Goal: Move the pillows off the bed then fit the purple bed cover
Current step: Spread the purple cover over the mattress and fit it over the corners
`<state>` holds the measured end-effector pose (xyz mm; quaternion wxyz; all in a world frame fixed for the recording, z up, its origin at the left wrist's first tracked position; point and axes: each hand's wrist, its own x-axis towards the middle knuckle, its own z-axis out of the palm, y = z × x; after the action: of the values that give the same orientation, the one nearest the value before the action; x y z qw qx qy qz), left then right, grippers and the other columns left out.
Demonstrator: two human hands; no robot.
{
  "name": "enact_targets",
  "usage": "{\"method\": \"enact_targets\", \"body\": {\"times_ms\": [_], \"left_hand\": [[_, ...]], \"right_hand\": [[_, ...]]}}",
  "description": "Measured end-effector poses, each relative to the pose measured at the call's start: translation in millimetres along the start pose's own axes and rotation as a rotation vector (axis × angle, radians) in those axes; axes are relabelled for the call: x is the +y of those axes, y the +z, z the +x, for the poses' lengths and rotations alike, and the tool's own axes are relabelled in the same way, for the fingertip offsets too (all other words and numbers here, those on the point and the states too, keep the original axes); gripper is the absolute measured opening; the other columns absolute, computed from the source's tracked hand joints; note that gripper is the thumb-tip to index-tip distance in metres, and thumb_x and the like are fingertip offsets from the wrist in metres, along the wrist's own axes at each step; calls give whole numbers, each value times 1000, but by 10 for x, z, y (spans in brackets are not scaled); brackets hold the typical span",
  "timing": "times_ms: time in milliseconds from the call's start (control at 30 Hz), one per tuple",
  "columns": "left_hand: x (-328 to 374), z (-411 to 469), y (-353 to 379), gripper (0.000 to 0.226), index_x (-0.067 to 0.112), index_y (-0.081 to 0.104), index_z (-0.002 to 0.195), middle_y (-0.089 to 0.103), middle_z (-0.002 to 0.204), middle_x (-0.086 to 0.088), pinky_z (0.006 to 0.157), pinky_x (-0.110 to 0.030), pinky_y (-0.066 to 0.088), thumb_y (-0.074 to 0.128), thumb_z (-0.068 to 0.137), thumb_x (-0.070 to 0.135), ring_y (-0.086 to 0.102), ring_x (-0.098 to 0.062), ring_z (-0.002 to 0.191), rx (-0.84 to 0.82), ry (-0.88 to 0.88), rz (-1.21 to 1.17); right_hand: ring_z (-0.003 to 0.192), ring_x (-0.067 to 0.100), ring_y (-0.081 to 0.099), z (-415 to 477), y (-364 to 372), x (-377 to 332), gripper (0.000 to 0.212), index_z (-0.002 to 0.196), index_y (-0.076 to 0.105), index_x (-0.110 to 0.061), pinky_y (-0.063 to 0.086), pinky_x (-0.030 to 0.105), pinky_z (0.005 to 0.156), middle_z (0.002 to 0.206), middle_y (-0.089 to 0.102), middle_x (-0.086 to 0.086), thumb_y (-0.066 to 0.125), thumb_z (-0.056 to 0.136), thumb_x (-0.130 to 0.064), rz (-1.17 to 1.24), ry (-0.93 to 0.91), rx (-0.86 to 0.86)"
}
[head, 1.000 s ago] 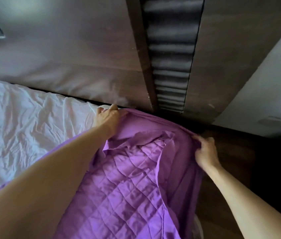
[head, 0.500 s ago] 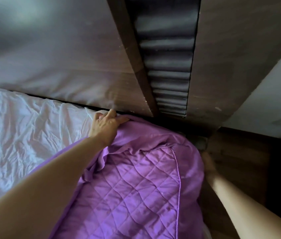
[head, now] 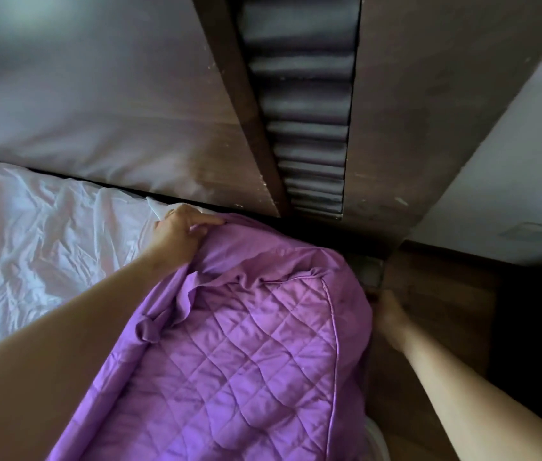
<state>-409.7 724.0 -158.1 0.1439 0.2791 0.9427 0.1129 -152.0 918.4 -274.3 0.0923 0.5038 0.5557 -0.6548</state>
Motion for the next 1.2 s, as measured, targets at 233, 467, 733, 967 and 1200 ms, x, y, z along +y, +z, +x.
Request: {"method": "enact_targets", "body": {"times_ms": [233, 467, 733, 967, 1200], "left_hand": [[-253, -586, -164, 25, 37, 66, 89, 55, 104, 2, 93, -41, 45, 67, 81, 12, 57, -24, 99, 29, -125, -232], [-626, -1069, -430, 58, 28, 49, 127, 50, 125, -1, 99, -38, 30, 56, 79, 61, 43, -24, 119, -204, -271, 455], [-533, -1027, -396, 63, 32, 62, 110, 56, 120, 5, 97, -38, 30, 41, 73, 79, 56, -16, 110, -309, -175, 604], [-734, -1055, -555, 27, 25, 60, 113, 63, 116, 6, 85, -31, 45, 45, 93, 35, 63, -17, 105, -447, -105, 914], [-907, -353, -722, 17, 16, 47, 66, 64, 87, -23, 74, -44, 51, 52, 82, 12, 60, -40, 86, -5, -348, 261]], "right_hand": [[71, 28, 60, -382, -67, -322, 28, 78, 65, -14, 41, 31, 58, 89, 67, 17, 45, 91, 0, 88, -88, 238], [112, 28, 50, -956, 222, -691, 48, 122, 58, -24, 33, 49, 97, 118, 57, 3, 50, 88, -56, -754, -545, 282], [83, 33, 53, -915, 423, -643, 26, 88, 63, -14, 36, 46, 75, 89, 54, 9, 79, 70, -24, -1064, -734, 498], [80, 32, 54, -800, 387, -550, 19, 85, 60, -13, 36, 45, 75, 88, 53, 8, 75, 75, -20, -929, -775, 571], [91, 35, 56, -684, 402, -653, 15, 92, 60, -8, 38, 47, 80, 97, 57, 13, 68, 80, -8, -686, -721, 610]]}}
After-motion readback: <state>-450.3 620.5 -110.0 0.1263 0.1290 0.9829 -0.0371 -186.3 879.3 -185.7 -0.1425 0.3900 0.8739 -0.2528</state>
